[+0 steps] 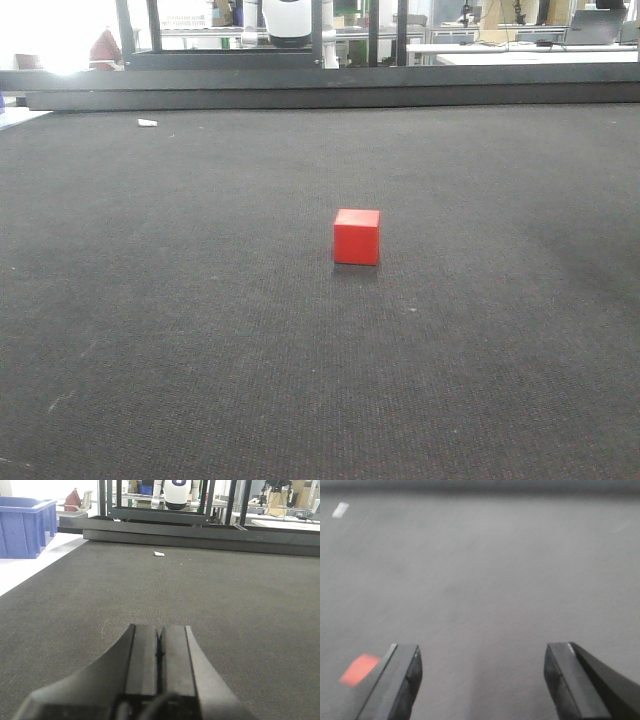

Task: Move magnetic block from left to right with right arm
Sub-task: 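Lower the open right gripper over the red cube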

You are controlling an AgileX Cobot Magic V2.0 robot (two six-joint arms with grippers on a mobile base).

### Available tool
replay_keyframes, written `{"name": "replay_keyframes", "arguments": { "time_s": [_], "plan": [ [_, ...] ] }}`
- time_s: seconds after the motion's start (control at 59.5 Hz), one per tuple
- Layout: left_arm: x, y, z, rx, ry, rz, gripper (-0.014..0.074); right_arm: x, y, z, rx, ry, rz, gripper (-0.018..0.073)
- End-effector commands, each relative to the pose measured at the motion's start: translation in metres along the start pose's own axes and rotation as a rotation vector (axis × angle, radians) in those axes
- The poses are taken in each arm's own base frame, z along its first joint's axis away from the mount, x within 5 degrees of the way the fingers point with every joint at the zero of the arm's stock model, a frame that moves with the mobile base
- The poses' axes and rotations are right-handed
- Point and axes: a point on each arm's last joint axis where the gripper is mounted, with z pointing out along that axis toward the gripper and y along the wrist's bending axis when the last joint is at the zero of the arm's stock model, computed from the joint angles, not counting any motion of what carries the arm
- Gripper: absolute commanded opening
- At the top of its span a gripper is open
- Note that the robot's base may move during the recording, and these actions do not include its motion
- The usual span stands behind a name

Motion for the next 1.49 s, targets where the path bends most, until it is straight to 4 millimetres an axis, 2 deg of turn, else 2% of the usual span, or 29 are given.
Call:
{"name": "replay_keyframes", "arguments": {
  "time_s": [0.0, 0.185, 0.369, 0.504, 0.672, 0.857, 1.142, 1.377, 1.478],
  "plan": [
    [-0.005, 0.000, -0.001, 0.003, -0.093, -0.004, -0.0116, -0.024, 0.021, 0.014, -0.076, 0.014, 0.038, 0.0603],
    [-0.005, 0.000, -0.001, 0.003, -0.093, -0.004, -0.0116, -0.034, 0.063, 0.058, -0.130, 0.228, 0.119, 0.0603],
    [-0.005, 0.000, -0.001, 0.003, -0.093, -0.004, -0.0116, -0.032, 0.105, 0.100, -0.089, 0.382, 0.179, 0.0603],
    [-0.005, 0.000, -0.001, 0.003, -0.093, -0.004, -0.0116, -0.022, 0.128, 0.128, -0.025, 0.472, 0.201, 0.0603],
    [-0.005, 0.000, -0.001, 0.003, -0.093, -0.004, -0.0116, -0.009, 0.146, 0.157, 0.042, 0.552, 0.182, 0.0603],
    [-0.005, 0.000, -0.001, 0.003, -0.093, -0.004, -0.0116, 0.005, 0.157, 0.188, 0.092, 0.605, 0.183, 0.0603],
    [-0.005, 0.000, -0.001, 0.003, -0.093, -0.004, -0.0116, 0.031, 0.161, 0.219, 0.133, 0.667, 0.161, 0.0603],
    [-0.005, 0.000, -0.001, 0.003, -0.093, -0.004, -0.0116, 0.049, 0.158, 0.236, 0.160, 0.703, 0.152, 0.0601],
    [-0.005, 0.000, -0.001, 0.003, -0.093, -0.004, -0.0116, 0.052, 0.158, 0.238, 0.162, 0.707, 0.150, 0.0549]
  ]
}}
